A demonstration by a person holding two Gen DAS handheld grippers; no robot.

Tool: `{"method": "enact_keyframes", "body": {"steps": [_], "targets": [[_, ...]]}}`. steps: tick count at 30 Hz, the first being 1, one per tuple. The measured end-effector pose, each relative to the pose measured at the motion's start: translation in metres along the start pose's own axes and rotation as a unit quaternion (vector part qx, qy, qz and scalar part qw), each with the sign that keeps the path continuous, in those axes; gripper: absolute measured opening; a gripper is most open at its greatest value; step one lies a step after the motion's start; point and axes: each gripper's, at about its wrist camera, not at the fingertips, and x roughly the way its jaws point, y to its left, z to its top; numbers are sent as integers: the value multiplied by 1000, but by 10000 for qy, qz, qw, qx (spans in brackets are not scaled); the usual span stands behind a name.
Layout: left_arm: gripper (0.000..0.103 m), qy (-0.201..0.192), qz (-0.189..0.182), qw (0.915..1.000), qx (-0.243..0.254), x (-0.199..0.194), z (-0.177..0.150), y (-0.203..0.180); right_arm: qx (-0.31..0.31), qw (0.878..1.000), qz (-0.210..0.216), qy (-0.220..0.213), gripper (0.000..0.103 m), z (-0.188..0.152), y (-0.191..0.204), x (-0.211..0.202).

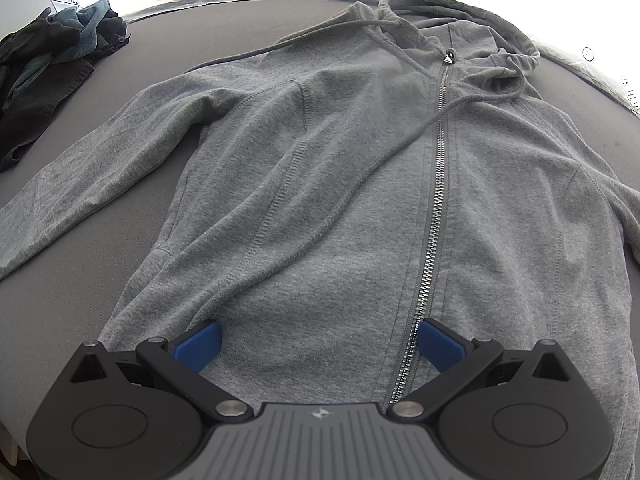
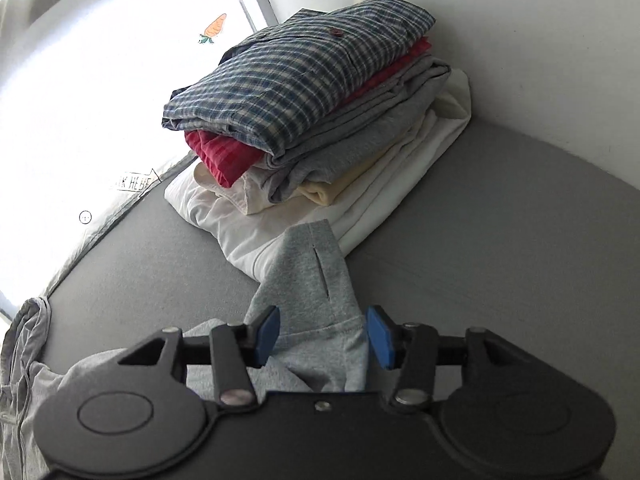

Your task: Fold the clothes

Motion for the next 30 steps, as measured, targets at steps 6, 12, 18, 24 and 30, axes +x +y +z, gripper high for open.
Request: {"method": "enact_keyframes", "body": {"steps": [6,12,18,24,30], "targets": [[103,11,-4,10000,1,1,1,1,314,9976,281,-546,57,8,-15,-20],[103,10,-2,10000,-2,1,0,1,856,9875,577,-1195,4,12,-35,-50],[103,25,-3,10000,12,1,1,1,1449,9764,287,-1574,4,2,-63,-72],[103,49,-20,10000,65,1,2,1,1526,9821,-838,-714,9,-34,-91,-45],[103,46,-17,10000,52,1,2,0,1489,9807,-1185,-439,50,-43,-98,-30]]}}
